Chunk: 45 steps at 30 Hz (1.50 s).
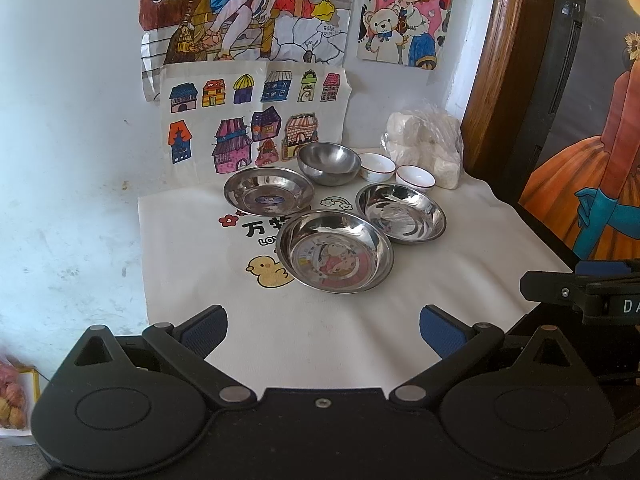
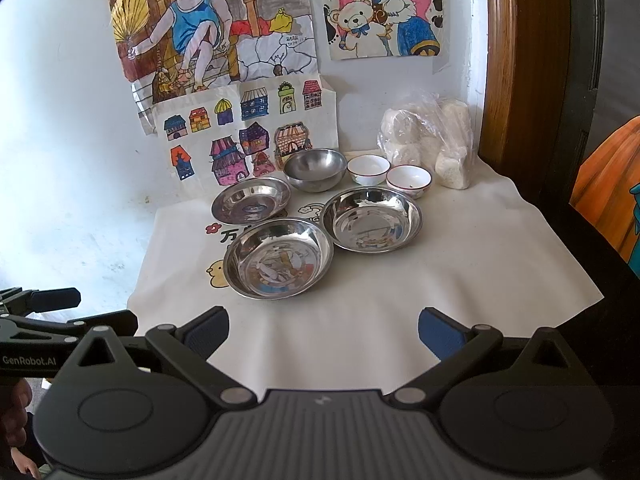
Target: Organize plates and bowls
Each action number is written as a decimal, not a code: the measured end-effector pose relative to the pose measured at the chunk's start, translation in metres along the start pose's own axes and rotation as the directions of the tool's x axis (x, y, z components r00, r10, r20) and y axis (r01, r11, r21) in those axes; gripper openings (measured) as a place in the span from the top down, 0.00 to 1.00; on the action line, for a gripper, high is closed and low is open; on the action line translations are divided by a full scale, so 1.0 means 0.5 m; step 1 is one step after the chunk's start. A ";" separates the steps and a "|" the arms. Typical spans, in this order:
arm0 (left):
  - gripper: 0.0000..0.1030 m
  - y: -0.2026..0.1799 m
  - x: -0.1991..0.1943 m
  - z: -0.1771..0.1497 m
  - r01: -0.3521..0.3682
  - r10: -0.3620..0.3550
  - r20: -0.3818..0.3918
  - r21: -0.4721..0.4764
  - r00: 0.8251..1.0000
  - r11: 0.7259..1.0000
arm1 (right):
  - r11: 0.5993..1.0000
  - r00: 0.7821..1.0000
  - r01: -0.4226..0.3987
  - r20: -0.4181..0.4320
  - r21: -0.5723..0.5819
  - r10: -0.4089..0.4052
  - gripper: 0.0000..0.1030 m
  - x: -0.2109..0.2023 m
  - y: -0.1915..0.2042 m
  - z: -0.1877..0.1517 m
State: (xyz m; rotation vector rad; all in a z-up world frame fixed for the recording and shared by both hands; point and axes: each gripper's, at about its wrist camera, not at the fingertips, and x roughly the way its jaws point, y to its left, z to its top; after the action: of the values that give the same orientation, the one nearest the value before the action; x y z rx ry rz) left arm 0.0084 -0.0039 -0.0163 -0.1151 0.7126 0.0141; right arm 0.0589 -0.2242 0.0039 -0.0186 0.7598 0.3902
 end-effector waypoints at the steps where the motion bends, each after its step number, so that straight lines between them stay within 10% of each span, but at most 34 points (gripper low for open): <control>1: 0.01 0.000 0.000 0.000 0.000 0.000 0.000 0.000 1.000 1.000 | 1.000 1.000 0.000 0.000 0.000 0.000 0.00 0.000 0.000 0.000; 35: 0.01 -0.039 0.041 0.023 -0.041 0.040 -0.057 -0.019 0.998 0.999 | 0.999 0.998 -0.049 -0.051 -0.008 0.049 0.00 0.046 -0.060 0.025; 45: 0.01 -0.081 0.135 0.051 -0.111 0.075 -0.168 -0.215 0.983 0.970 | 0.986 0.983 -0.135 -0.134 -0.097 0.121 0.00 0.121 -0.163 0.089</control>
State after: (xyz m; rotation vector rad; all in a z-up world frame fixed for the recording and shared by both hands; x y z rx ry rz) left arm 0.0783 -0.0432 -0.0373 -0.3007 0.8740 0.1776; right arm 0.1570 -0.2725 -0.0145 -0.0953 0.8690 0.5559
